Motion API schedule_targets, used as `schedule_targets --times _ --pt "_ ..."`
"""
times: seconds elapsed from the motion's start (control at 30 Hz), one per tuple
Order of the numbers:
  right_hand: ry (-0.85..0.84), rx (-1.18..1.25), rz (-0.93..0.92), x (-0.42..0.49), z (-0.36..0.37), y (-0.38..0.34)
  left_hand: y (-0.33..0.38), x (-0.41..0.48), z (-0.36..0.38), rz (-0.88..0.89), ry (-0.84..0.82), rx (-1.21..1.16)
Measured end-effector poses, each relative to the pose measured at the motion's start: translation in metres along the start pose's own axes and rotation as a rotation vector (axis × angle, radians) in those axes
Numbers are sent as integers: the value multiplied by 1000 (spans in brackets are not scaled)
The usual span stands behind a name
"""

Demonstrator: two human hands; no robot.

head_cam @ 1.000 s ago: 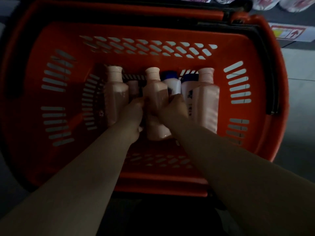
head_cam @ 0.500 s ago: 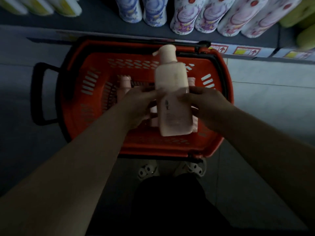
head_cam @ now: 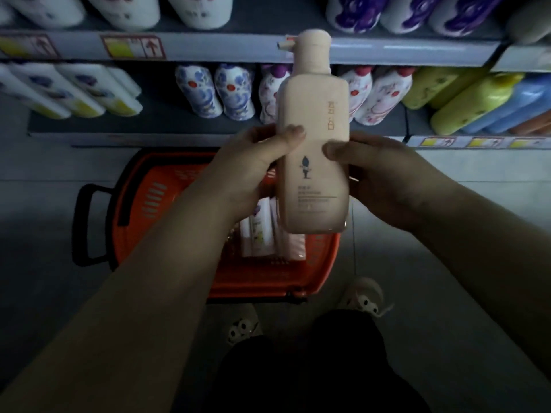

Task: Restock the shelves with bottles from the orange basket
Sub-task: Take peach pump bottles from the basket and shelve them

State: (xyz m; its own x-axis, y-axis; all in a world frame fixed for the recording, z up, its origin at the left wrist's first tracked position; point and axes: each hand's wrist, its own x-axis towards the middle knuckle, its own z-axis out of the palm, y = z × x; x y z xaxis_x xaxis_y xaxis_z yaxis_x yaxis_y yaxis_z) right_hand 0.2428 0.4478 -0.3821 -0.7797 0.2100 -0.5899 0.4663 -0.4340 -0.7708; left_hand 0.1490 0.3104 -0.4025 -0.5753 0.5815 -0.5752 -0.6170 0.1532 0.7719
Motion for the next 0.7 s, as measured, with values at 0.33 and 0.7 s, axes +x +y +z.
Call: schedule_targets --times 0.33,0.7 --pt "65 -51 -129 -20 -96 -106 70 26 132 157 54 81" --pt "68 -213 -313 -52 -152 -206 145 24 224 336 107 107"
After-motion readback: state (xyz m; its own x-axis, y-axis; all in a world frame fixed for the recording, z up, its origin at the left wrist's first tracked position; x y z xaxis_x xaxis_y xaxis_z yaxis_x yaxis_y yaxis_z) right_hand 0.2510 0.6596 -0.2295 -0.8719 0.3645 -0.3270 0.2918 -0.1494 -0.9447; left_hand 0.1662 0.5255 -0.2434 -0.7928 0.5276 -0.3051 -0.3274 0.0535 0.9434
